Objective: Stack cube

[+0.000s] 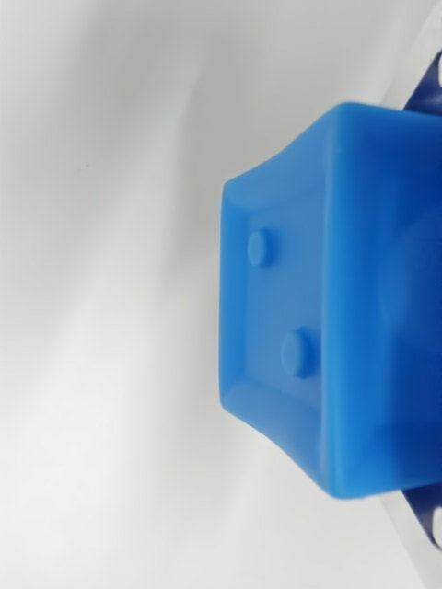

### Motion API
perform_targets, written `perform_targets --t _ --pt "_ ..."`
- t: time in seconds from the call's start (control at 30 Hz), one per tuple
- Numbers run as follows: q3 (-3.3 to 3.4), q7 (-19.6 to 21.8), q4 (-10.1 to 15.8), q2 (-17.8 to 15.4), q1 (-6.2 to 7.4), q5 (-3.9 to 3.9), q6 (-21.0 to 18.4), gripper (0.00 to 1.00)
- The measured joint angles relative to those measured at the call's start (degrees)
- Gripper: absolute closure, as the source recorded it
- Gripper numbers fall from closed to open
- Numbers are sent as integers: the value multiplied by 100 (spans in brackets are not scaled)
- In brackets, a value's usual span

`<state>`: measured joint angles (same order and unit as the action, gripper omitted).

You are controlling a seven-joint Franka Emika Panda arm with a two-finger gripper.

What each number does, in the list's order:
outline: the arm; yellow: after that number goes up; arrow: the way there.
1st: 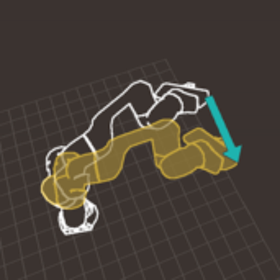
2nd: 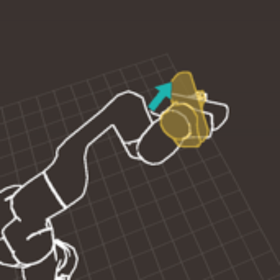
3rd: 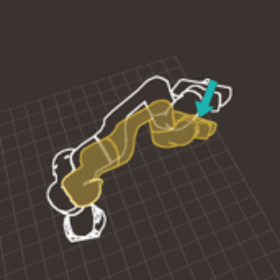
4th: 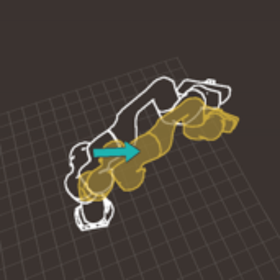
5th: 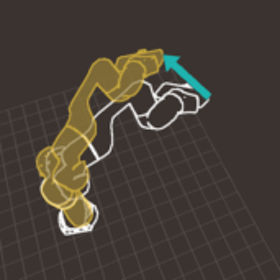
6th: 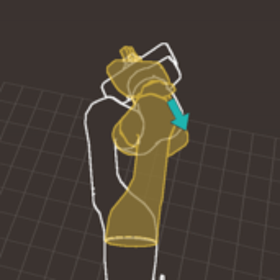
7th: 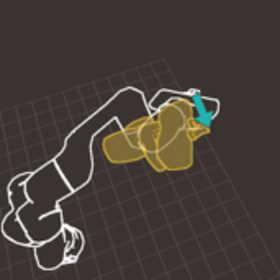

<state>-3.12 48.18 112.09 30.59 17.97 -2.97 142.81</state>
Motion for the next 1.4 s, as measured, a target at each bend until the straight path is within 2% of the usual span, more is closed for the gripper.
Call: perform_targets --t 0.3,1.4 --pt "-3 -11 81 -269 -22 27 -179 100" --pt "25 -44 886 -874 -469 97 -28 100"
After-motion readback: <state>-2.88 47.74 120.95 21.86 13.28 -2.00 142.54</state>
